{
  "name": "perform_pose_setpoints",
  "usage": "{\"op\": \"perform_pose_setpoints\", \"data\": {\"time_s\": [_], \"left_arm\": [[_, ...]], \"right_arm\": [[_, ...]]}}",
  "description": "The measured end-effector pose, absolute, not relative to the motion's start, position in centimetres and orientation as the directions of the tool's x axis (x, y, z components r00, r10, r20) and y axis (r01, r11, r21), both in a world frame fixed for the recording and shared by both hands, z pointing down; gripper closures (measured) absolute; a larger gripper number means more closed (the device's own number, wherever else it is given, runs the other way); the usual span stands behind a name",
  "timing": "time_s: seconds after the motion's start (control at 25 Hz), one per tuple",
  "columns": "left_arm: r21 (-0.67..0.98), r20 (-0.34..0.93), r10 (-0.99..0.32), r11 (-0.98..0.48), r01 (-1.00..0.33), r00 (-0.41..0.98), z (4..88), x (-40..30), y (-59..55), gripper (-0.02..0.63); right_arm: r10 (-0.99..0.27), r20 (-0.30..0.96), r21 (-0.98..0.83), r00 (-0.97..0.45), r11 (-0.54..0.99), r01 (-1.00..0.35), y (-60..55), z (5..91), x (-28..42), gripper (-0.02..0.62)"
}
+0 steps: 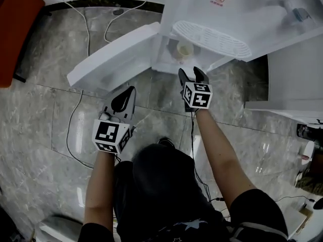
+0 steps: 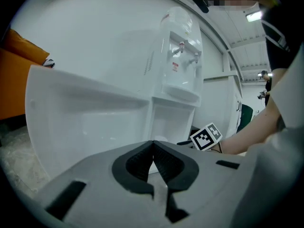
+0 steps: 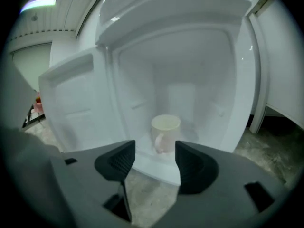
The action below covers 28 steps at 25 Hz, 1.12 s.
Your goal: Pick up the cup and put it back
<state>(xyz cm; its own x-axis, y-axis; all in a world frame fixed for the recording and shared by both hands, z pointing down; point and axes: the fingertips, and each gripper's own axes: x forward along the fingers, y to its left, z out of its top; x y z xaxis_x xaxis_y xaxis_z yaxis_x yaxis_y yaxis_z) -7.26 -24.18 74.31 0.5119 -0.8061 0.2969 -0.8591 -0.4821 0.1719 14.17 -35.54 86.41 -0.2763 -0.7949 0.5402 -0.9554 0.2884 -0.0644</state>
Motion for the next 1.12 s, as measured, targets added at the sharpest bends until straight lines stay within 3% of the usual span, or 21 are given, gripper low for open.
{"op": "perform_pose_setpoints", "data": {"time_s": [0.36,0.64,0.68,0.72,1.12], "left_arm": [[0.127,0.302,-0.828,-0.455,-0.881,0.472,79.6,-9.1,-25.8,0.597],[0.149,0.311,-0.817,-0.463,-0.874,0.486,80.5,-8.7,-24.9,0.597],[0.141,0.305,-0.817,-0.470,-0.871,0.490,80.3,-8.6,-24.9,0.597],[0.133,0.296,-0.818,-0.476,-0.869,0.493,80.2,-8.5,-25.0,0.597],[0.145,0.281,-0.824,-0.470,-0.871,0.492,78.6,-9.4,-24.2,0.597]], "right_arm": [[-0.825,0.526,-0.100,-0.207,0.182,-0.978,-41.5,91.6,13.8,0.343],[-0.844,0.515,-0.020,-0.152,0.165,-0.986,-42.2,91.3,14.7,0.436],[-0.847,0.512,-0.008,-0.142,0.161,-0.987,-42.1,91.2,14.9,0.467],[-0.850,0.508,0.002,-0.135,0.158,-0.987,-42.0,91.1,15.0,0.538],[-0.845,0.511,0.097,-0.161,0.243,-0.965,-40.0,88.2,14.5,0.549]]}}
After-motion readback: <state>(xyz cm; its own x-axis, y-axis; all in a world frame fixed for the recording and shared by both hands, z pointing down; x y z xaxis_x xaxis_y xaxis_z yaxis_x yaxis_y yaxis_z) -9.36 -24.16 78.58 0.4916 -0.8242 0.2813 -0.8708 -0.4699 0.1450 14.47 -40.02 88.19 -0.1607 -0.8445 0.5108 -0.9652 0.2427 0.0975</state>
